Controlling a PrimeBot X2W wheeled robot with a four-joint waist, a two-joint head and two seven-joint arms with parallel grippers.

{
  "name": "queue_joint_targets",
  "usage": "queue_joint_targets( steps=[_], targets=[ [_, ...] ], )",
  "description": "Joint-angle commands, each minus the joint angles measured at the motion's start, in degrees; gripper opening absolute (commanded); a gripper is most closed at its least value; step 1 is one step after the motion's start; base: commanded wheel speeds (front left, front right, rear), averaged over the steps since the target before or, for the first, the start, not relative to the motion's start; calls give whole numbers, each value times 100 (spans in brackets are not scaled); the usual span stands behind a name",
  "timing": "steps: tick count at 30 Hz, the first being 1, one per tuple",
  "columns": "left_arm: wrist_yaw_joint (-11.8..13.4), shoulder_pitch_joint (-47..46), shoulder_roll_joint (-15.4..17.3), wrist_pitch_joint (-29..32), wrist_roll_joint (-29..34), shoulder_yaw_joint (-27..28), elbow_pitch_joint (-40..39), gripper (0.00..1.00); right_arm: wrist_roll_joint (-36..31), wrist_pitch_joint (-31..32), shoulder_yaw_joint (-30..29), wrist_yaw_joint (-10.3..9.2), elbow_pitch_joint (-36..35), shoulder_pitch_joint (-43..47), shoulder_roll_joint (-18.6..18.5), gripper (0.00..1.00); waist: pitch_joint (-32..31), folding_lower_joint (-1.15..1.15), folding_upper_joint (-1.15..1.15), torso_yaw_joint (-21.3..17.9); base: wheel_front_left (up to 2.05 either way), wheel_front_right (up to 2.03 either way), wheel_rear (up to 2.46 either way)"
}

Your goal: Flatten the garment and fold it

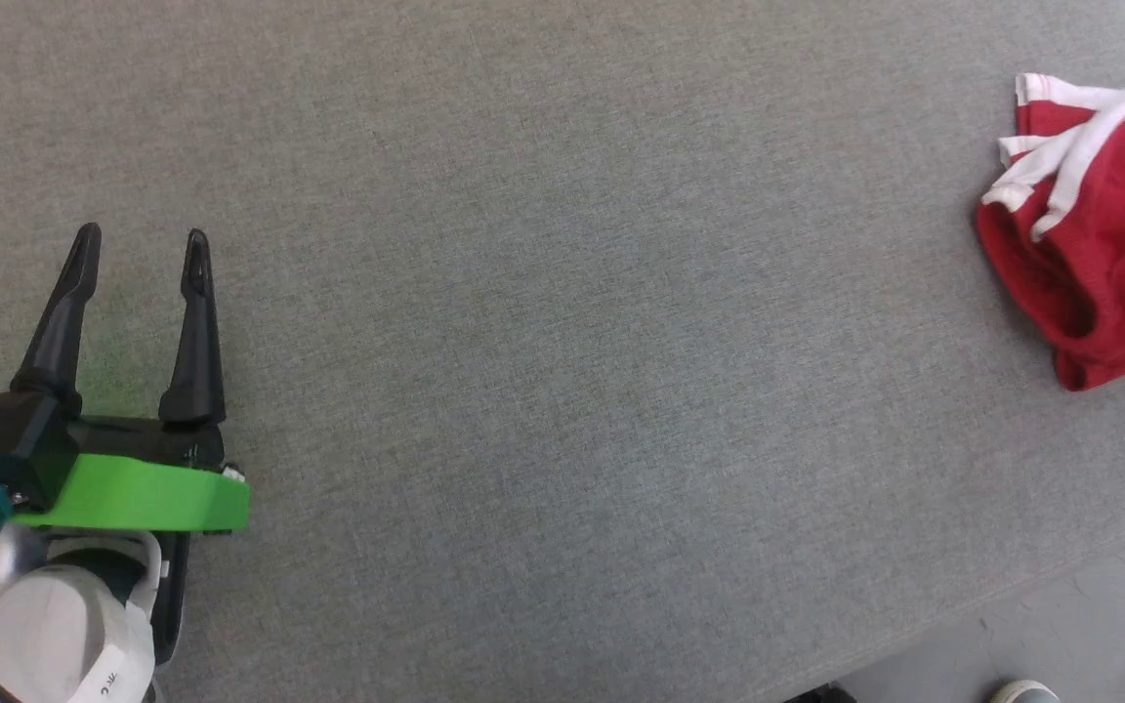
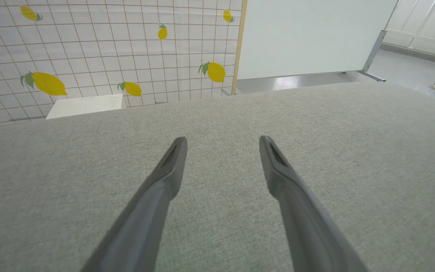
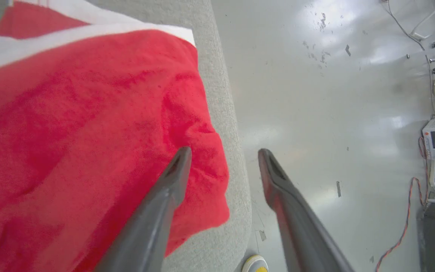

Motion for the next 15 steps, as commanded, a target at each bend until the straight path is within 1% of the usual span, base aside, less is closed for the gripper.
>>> queue_joint_targets(
  steps=[1,4,7,10,15],
  targets=[
    [35,-78,39,-21,66,12,-11,100,-129,-83,-146,-11,43,-122,19,100,29,0,0,46,0,0,0],
    [66,-70,-17,-97,49,-11,53,100,-282,-313,-505,-11,-53,-197,23,100,-103,0,0,134,0,0,0],
    [95,-52,-104,-227,9,-33,178,100,-282,-742,-787,-11,-439,-290,112,100,-330,0,0,240,0,0,0],
    [127,-18,-210,-395,-44,-52,359,100,-146,-1219,-973,-11,-1071,-348,336,100,-647,0,0,389,0,0,0],
    [169,31,-395,-670,-148,-80,662,100,319,-1919,-893,-11,-2356,-186,901,100,-1199,0,0,753,0,0,0]
  ],
)
